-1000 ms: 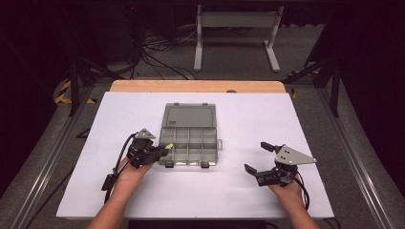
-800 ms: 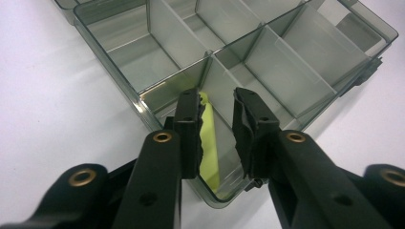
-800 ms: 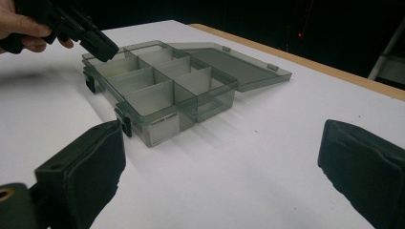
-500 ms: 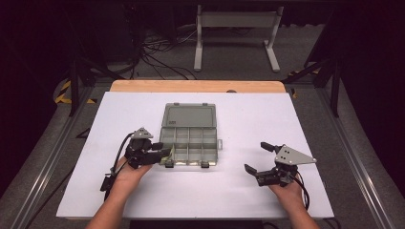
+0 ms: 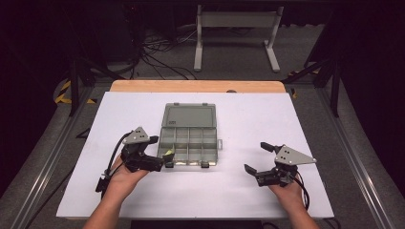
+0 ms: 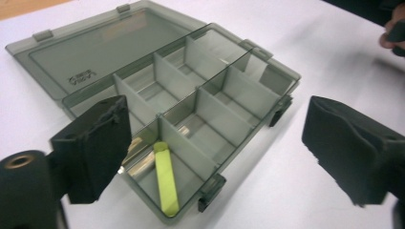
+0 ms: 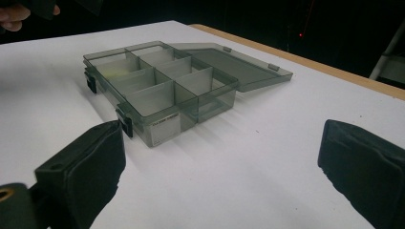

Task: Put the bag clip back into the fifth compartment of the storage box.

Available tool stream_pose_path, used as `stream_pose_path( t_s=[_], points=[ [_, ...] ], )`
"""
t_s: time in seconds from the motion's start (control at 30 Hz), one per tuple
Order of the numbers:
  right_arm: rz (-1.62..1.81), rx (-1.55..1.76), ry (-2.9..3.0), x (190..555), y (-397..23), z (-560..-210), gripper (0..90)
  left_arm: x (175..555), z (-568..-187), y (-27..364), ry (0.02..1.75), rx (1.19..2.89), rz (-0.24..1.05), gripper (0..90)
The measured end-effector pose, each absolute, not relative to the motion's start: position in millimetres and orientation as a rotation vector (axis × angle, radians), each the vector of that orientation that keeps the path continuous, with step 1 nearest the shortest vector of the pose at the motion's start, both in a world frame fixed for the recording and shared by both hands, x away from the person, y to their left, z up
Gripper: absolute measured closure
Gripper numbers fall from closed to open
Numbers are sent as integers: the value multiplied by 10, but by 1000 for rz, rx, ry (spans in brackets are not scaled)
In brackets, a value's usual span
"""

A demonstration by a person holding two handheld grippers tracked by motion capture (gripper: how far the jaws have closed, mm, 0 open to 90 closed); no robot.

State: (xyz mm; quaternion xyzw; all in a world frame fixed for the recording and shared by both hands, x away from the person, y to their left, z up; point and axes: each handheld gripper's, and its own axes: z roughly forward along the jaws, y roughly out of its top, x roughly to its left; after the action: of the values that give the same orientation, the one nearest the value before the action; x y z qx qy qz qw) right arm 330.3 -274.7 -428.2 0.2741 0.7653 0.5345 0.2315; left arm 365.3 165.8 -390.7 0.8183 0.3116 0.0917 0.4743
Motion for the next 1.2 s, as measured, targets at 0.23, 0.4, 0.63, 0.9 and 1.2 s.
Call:
stream_pose_path(
  t_s=[0.23,0.4,0.63,0.9,1.2],
  points=[
    [1470,759,2107,3306,-2745,-4286,29,3573,-3841,1682,732,1985,249,44],
    [1472,766,2106,3305,-2751,-4287,29,3499,-3816,1730,702,1990,294,39],
    [1478,769,2099,3302,-2757,-4284,29,3425,-3800,1811,672,2000,353,40],
    [1485,767,2092,3291,-2770,-4277,28,3323,-3788,1949,642,1934,385,37],
    [1486,767,2086,3278,-2779,-4273,28,3203,-3854,2113,619,1865,401,32]
  ],
)
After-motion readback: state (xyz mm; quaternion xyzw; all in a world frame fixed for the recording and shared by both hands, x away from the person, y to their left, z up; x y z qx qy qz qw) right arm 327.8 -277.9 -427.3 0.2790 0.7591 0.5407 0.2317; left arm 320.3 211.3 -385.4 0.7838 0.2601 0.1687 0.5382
